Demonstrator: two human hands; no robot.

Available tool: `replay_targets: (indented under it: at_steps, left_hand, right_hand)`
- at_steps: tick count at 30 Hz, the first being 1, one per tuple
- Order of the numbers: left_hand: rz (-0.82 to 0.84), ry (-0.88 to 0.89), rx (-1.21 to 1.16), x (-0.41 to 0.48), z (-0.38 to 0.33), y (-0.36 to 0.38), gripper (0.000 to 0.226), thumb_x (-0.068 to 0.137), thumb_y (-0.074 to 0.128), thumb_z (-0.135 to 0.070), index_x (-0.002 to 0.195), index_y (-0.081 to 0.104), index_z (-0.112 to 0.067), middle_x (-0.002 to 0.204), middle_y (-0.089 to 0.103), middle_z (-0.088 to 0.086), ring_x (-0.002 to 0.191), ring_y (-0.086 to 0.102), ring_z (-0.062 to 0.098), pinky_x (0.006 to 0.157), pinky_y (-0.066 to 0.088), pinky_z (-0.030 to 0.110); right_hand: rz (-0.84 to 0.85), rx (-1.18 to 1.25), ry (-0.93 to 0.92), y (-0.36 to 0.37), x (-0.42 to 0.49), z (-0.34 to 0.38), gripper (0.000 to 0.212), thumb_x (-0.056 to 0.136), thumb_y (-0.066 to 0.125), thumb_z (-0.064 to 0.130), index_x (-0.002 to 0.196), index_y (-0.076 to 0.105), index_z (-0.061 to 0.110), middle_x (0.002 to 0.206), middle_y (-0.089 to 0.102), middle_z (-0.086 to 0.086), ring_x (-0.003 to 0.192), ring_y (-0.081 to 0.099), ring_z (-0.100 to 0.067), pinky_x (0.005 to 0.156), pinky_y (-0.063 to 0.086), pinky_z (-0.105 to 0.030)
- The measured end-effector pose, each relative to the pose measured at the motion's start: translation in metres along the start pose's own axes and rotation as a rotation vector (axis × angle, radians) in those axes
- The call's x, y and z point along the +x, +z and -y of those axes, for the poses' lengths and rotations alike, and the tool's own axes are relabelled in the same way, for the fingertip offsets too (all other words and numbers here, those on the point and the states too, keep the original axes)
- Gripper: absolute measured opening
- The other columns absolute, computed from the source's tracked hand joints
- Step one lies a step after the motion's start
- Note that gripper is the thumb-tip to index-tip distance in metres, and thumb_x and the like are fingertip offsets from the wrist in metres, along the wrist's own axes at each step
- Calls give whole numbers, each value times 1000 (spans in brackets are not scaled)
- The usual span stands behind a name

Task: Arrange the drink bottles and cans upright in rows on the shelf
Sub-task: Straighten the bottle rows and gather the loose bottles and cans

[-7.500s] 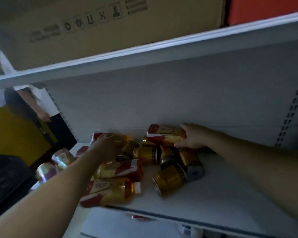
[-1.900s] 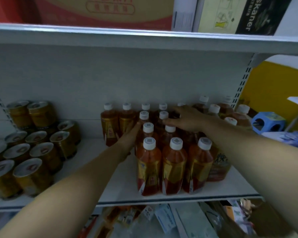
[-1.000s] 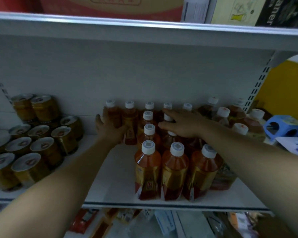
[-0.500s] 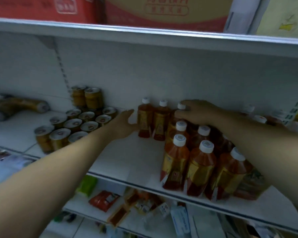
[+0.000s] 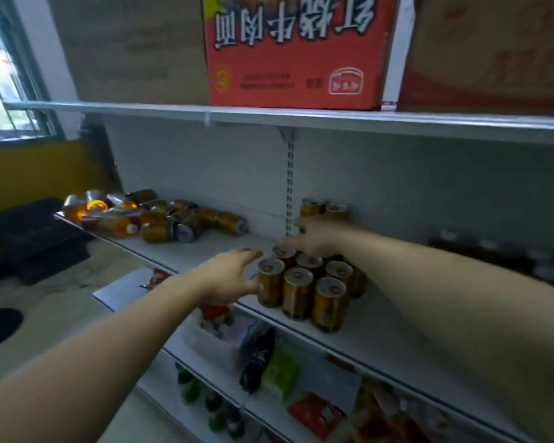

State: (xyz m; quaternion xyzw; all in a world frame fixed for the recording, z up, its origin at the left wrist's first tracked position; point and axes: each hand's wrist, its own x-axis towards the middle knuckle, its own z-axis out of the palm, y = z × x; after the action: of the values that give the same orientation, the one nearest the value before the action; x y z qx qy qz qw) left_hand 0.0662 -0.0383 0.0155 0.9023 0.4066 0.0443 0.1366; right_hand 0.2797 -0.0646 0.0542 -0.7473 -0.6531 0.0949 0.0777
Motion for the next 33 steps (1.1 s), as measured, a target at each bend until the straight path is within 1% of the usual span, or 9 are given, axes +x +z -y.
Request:
replay_targets:
  at_steps: [2, 5, 11, 12, 14, 16, 24, 28, 33]
  left_hand:
    - [18, -65, 9, -12, 53, -17, 76, 87, 58, -46, 149, 20, -28, 156, 22, 0, 138, 30, 19, 109, 28, 32]
    - [34, -152, -51, -27, 120, -38, 74, 87, 61, -40, 148, 23, -25, 154, 25, 2, 131, 41, 20, 107, 36, 34]
    - [1, -229, -31, -27, 222, -61, 74, 85, 63, -41, 147, 25, -26, 153, 30, 0, 134, 36, 17, 107, 30, 31]
    - [-6, -235, -28, -21, 236, -63, 75, 85, 63, -41, 148, 25, -26, 153, 30, 0, 135, 35, 17, 108, 29, 31]
    - [-16, -249, -30, -4, 263, -67, 76, 85, 63, -42, 148, 24, -25, 153, 29, 0, 135, 35, 17, 108, 29, 30]
    - [-27, -269, -16, 16, 289, -71, 77, 85, 63, -44, 148, 24, -26, 153, 29, 1, 134, 36, 18, 107, 31, 32]
    - [-74, -355, 2, 91, 397, -101, 76, 82, 63, -47, 146, 28, -26, 148, 37, 1, 130, 41, 19, 102, 36, 31]
    - [-73, -372, -39, 112, 455, -114, 73, 81, 64, -45, 144, 31, -31, 148, 36, -2, 127, 43, 17, 100, 38, 31]
    - [-72, -402, -27, 143, 544, -135, 71, 85, 62, -41, 146, 28, -29, 151, 33, 0, 130, 41, 20, 103, 38, 33]
  right_hand:
    - [12, 21, -5, 14, 31, 47, 88, 77, 46, 78, 147, 32, 27, 153, 34, -1, 132, 40, -25, 95, 37, -34]
    - [-3, -19, -59, 27, 66, 107, 87, 78, 45, 78, 147, 32, 27, 153, 35, -1, 131, 40, -26, 91, 37, -36]
    - [9, -65, -132, 48, 136, 184, 81, 79, 45, 75, 144, 36, 27, 148, 41, -2, 128, 44, -27, 97, 41, -39]
    - [11, -63, -138, 50, 150, 192, 76, 79, 46, 74, 139, 42, 29, 143, 46, -2, 123, 48, -27, 95, 43, -39]
    - [-1, -26, -151, 54, 178, 206, 53, 77, 51, 72, 111, 54, 32, 122, 59, -3, 101, 56, -23, 79, 46, -35]
    - [-16, -4, -172, 59, 211, 217, 42, 77, 54, 68, 97, 53, 31, 108, 62, -1, 89, 56, -20, 68, 41, -32]
    - [59, 30, -206, 69, 353, 265, 68, 86, 50, 64, 137, 45, 19, 136, 50, -10, 114, 51, -26, 82, 41, -34]
    - [88, 86, -221, 85, 404, 299, 67, 85, 52, 64, 137, 44, 24, 136, 51, -8, 112, 51, -24, 79, 41, -34]
    - [87, 113, -171, 113, 463, 348, 76, 85, 50, 66, 146, 35, 24, 144, 44, -9, 123, 47, -26, 93, 43, -39]
